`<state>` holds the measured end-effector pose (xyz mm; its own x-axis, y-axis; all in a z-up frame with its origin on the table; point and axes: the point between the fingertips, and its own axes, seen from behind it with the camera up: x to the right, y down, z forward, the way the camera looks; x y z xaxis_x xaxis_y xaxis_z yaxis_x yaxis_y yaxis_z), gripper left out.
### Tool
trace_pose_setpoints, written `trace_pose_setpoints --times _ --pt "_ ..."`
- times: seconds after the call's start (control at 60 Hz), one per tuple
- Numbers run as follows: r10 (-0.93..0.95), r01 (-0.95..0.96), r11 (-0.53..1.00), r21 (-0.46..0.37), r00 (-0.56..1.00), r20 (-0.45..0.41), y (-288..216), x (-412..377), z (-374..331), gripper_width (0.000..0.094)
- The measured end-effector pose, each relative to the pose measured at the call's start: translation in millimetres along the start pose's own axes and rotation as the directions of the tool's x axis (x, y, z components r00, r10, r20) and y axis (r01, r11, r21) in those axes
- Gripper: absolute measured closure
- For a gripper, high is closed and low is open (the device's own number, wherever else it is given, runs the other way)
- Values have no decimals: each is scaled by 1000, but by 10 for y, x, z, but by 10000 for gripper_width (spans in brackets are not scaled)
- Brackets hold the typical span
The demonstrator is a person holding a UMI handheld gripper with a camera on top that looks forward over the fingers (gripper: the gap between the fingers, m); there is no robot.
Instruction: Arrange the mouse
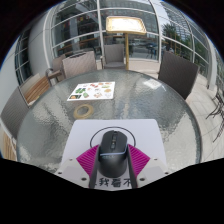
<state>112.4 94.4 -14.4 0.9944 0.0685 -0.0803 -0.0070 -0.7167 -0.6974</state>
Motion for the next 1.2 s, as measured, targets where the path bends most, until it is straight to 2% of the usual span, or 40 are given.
trace_pose_setpoints --times 0.05,0.117,0.133,0.167,0.367,0.5,0.867,1.2 --pt "-13 13 1000 -27 1000 0 26 -11 -10 366" --pt "-46 44 997 -63 998 -31 13 31 -68 82" --pt "-51 49 997 -60 998 -37 -18 23 -104 57" --pt "-48 46 998 -44 998 -45 -98 1 -222 91" --pt "-15 20 999 40 993 -118 -586 -158 -1059 80" --pt "24 -13 995 99 993 -117 -713 -443 -1605 77" --pt "23 -3 988 154 991 -129 -351 -1046 -2650 72" --pt "-11 33 988 148 989 -150 -65 -1186 -2908 76"
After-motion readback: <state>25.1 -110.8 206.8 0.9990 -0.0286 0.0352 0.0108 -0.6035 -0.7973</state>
